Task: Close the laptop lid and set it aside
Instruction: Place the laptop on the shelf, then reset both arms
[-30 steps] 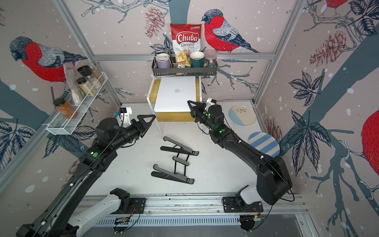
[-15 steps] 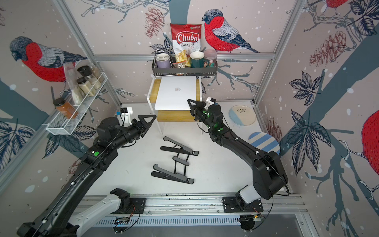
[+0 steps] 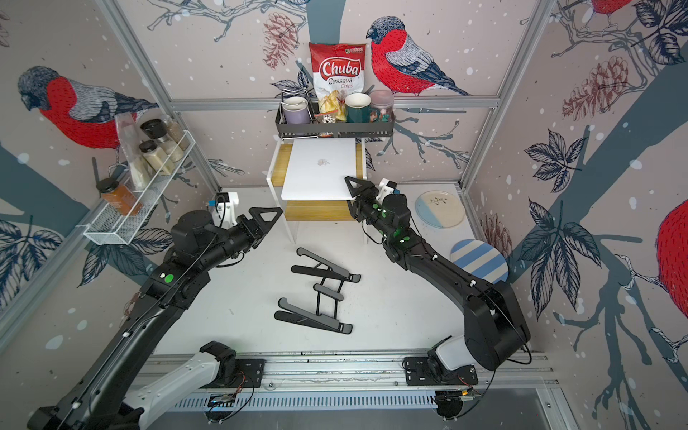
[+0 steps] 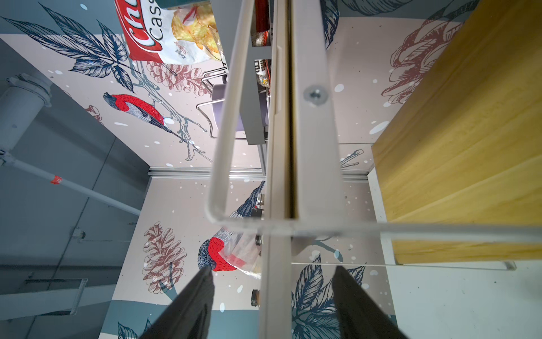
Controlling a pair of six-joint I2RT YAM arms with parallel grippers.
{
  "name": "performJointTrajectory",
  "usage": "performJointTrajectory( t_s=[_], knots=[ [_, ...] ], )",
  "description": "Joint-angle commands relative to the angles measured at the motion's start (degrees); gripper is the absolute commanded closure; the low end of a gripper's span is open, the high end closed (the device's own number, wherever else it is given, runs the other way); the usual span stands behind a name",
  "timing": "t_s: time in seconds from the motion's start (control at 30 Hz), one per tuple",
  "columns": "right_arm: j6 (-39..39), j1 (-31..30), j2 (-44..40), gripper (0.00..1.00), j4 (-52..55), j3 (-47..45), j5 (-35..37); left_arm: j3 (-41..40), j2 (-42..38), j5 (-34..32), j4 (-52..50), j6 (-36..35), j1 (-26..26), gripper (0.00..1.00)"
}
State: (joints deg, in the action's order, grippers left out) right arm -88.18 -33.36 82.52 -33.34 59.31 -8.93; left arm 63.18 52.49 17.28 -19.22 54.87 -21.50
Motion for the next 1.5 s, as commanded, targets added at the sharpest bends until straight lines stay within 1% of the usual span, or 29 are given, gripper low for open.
performJointTrajectory(
  t_s=[0.0, 0.07, 0.17, 0.27, 0.33, 0.43, 0.5, 0.6, 0.67, 0.77, 0.83, 0.9, 0.93, 1.0, 1.1, 1.17, 1.2, 1.27, 1.3, 1.37, 1.43, 1.47],
  knots=[
    [2.3, 0.0, -2.2, 0.25, -0.2, -0.7, -0.2, 2.2, -0.2, -2.8, -5.7, -5.8, 0.3, 0.17],
    [3.4, 0.0, -4.2, 0.20, 2.4, -1.5, -0.6, 3.0, -0.5, -5.7, -9.7, -8.5, 0.3, 0.14],
    [5.8, 0.1, -8.4, 0.12, 6.5, -3.6, -1.6, 6.0, -1.0, -9.2, -15.0, -12.6, 0.3, 0.05],
    [11.2, 0.3, -15.9, 0.05, 16.6, -5.4, -0.6, 8.6, -1.1, -13.0, -20.2, -17.2, 0.4, 0.04],
    [15.7, 0.4, -21.1, 0.02, 23.9, -6.5, 1.7, 9.8, -1.2, -17.2, -23.3, -20.2, 0.4, 0.03],
    [22.4, 0.4, -29.8, 0.00, 35.1, -8.6, 8.3, 9.2, -2.4, -24.9, -24.8, -24.5, 0.3, 0.03],
    [25.8, 0.6, -35.5, 0.00, 40.1, -10.1, 12.7, 6.8, -3.8, -27.2, -22.4, -26.9, 0.4, 0.03],
    [33.4, 0.6, -42.0, 0.00, 46.7, -11.6, 20.2, 2.9, -5.3, -30.7, -17.5, -29.1, 0.3, 0.03],
    [39.6, 0.6, -45.2, 0.00, 52.0, -11.7, 26.2, 0.3, -5.2, -34.8, -15.8, -30.0, 0.3, 0.03],
    [47.6, 0.5, -49.4, 0.00, 55.9, -14.0, 37.8, -3.4, -4.3, -42.9, -13.4, -31.2, 0.3, 0.04],
    [53.3, 0.6, -52.0, 0.00, 54.0, -17.4, 43.9, -6.3, -3.7, -49.4, -11.2, -31.4, 0.4, 0.04],
    [60.5, 0.6, -53.9, 0.00, 49.7, -21.0, 46.8, -9.8, -3.4, -55.6, -8.0, -31.6, 0.4, 0.04],
    [63.3, 0.6, -54.4, 0.00, 46.5, -23.1, 47.5, -11.6, -3.4, -57.7, -6.5, -32.0, 0.3, 0.04],
    [70.1, 0.6, -55.4, 0.00, 40.2, -27.2, 48.1, -16.1, -3.7, -59.3, -0.6, -34.5, 0.4, 0.04],
    [74.9, 0.9, -55.0, 0.00, 30.6, -32.7, 50.2, -22.3, -4.4, -60.4, 7.9, -36.6, 0.7, 0.04],
    [76.5, 2.2, -53.7, 0.00, 24.3, -35.9, 51.1, -27.0, -4.7, -61.2, 14.5, -37.9, 0.8, 0.04],
    [77.4, 3.6, -52.9, 0.00, 22.0, -37.3, 50.1, -29.4, -4.8, -62.7, 17.9, -37.8, 0.9, 0.04],
    [79.3, 7.5, -50.8, 0.00, 17.4, -39.8, 45.5, -33.9, -4.5, -65.8, 24.3, -38.4, 1.3, 0.04],
    [78.3, 10.2, -49.6, 0.00, 16.0, -40.5, 43.4, -35.4, -4.3, -67.8, 26.3, -39.3, 1.4, 0.04],
    [73.1, 15.9, -46.8, 0.00, 15.1, -41.1, 40.5, -36.9, -3.9, -70.8, 28.5, -40.5, 1.9, 0.04],
    [69.9, 22.1, -43.7, 0.00, 13.9, -41.7, 36.6, -37.7, -3.0, -71.7, 29.7, -42.7, 2.6, 0.04],
    [69.0, 24.6, -41.4, 0.00, 12.6, -42.1, 35.9, -38.3, -2.2, -71.7, 31.2, -44.1, 2.9, 0.04]
  ],
)
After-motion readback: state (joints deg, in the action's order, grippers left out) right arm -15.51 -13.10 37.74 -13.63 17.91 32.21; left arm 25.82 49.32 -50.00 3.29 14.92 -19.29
